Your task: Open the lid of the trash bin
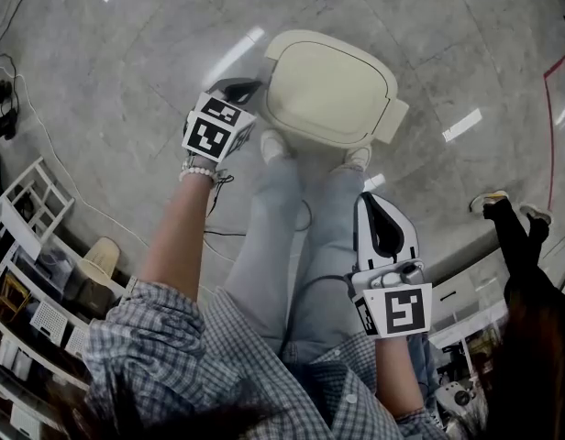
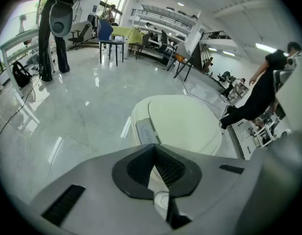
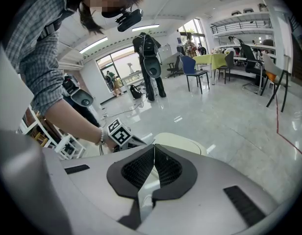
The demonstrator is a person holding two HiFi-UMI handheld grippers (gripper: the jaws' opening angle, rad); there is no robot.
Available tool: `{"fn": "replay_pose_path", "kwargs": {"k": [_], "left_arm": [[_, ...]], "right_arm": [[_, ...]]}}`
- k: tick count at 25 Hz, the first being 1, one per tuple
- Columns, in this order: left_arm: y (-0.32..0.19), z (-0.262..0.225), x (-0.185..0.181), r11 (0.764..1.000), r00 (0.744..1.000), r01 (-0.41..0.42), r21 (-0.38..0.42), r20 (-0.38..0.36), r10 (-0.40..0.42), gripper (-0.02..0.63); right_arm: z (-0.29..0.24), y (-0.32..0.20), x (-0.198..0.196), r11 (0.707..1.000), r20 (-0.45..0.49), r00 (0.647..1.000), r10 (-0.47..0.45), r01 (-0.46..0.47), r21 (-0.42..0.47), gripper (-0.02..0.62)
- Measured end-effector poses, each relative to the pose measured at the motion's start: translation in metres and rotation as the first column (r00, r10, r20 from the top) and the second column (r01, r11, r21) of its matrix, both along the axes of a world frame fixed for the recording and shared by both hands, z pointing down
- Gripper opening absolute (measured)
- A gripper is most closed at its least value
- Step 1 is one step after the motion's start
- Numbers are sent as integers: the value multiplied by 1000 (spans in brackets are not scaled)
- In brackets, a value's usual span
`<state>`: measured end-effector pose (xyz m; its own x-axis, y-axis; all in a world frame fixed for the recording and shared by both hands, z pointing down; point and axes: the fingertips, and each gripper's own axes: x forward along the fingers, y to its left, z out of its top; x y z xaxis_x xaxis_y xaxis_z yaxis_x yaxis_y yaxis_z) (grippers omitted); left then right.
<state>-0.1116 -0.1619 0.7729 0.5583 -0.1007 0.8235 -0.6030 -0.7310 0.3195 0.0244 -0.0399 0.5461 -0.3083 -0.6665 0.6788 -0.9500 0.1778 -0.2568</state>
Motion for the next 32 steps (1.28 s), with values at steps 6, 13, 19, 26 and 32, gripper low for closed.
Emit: {"fn": "replay_pose_path", "kwargs": {"k": [6,13,19,26,32], "left_arm": [[-2,4,0,999,1000,31,-42,4,-31,5],[0,3,0,997,998,61,-42,-3,-61,5],[-2,3,0,997,997,69,-29,-15,-70,5],[7,-9,0,994,994,103,-27,-35,-104,5],[6,-40,2,986,983,161,35,-91,-157,5]], "right_arm": [[0,-4,2,1000,2,1000,0,0,5,20],[-4,1,2,1000,-2,1000,0,0,9,20],[-2,3,2,1000,-7,1000,0,0,4,20],[-12,8,3,1000,-11,1000,2,-2,21,20],[-24,10,9,999,-21,1000,0,1,50,20]]}}
